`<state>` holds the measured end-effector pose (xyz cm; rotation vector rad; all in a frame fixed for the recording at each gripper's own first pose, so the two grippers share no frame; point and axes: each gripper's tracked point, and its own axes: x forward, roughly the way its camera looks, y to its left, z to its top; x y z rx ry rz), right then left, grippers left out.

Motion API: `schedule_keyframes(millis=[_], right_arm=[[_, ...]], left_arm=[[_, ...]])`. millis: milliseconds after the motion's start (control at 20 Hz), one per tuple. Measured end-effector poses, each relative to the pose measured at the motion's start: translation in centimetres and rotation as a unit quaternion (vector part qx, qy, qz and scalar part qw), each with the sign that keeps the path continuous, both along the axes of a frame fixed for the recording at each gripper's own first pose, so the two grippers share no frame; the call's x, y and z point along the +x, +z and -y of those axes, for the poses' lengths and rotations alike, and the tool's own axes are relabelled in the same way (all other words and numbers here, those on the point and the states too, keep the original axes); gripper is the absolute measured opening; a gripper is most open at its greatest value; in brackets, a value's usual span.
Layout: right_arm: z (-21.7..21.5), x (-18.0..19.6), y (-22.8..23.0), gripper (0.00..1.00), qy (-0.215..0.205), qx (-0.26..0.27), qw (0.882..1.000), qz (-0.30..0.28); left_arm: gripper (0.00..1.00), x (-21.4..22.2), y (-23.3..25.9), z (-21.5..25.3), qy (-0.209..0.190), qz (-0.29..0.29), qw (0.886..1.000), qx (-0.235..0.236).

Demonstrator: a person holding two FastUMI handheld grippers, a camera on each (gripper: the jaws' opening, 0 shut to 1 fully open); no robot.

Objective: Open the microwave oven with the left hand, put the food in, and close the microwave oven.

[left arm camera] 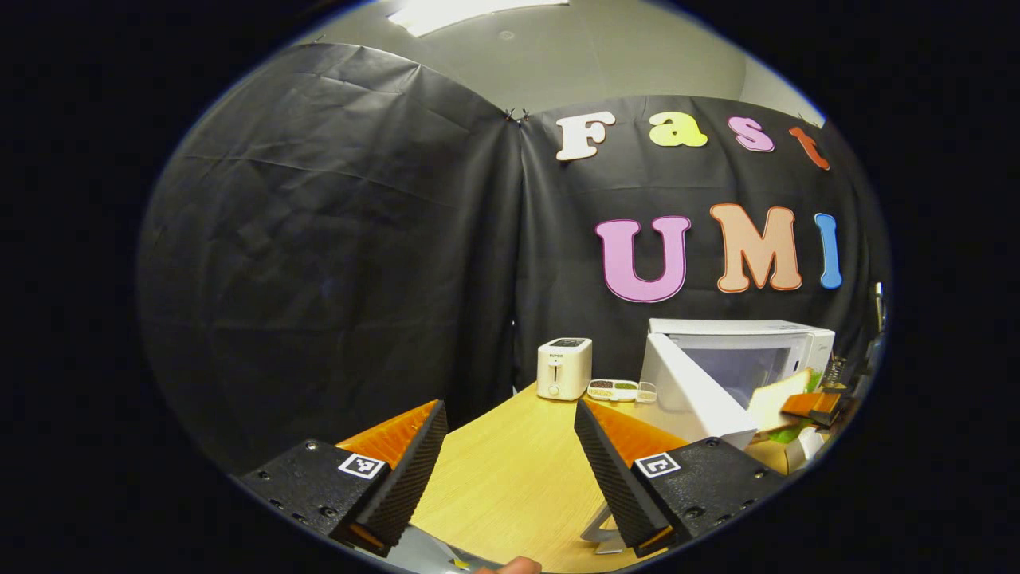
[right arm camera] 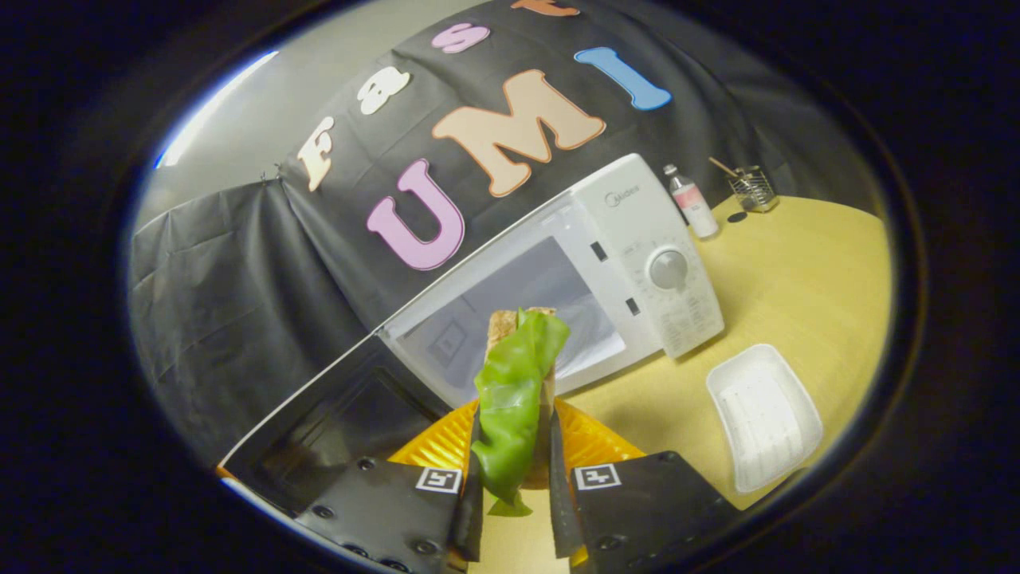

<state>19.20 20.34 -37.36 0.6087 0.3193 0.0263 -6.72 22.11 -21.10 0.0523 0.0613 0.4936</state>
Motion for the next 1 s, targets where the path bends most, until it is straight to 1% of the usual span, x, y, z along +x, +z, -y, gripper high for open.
schedule_keyframes(millis=[100,250,300,350,700,800,900,1000], right_arm=[[-0.4,2.4,-0.8,0.29,-0.005,0.012,1.0,-0.011],[-0.6,5.6,-2.5,0.29,-0.016,0.016,0.999,-0.033],[-0.8,6.5,-2.9,0.37,-0.021,0.013,0.999,-0.037],[-0.9,7.4,-3.2,0.37,-0.025,0.008,0.999,-0.037],[-2.6,13.5,-3.0,0.37,-0.039,-0.002,0.999,-0.008],[-2.7,15.3,-3.1,0.37,-0.044,-0.016,0.999,-0.004],[-3.3,16.7,-3.4,0.37,-0.039,-0.026,0.999,0.001],[-3.7,17.8,-3.8,0.37,-0.036,-0.02,0.999,0.005]], left_arm=[[0.98,-0.2,-0.2,-0.5,0.005,-0.004,1.0,0.001],[0.98,-0.2,-0.4,-0.7,0.01,-0.007,1.0,0.001],[0.98,-0.1,-0.3,-0.6,0.007,-0.007,1.0,0.001],[0.98,-0.1,-0.3,-0.6,0.007,-0.005,1.0,0.0],[0.98,-0.1,0.1,-1.1,0.008,0.001,1.0,0.001],[0.98,-0.3,0.4,-1.1,0.009,0.005,1.0,0.005],[0.98,-0.1,0.4,-0.9,0.004,0.007,1.0,0.004],[0.98,0.1,0.2,-0.8,-0.001,0.005,1.0,0.001]])
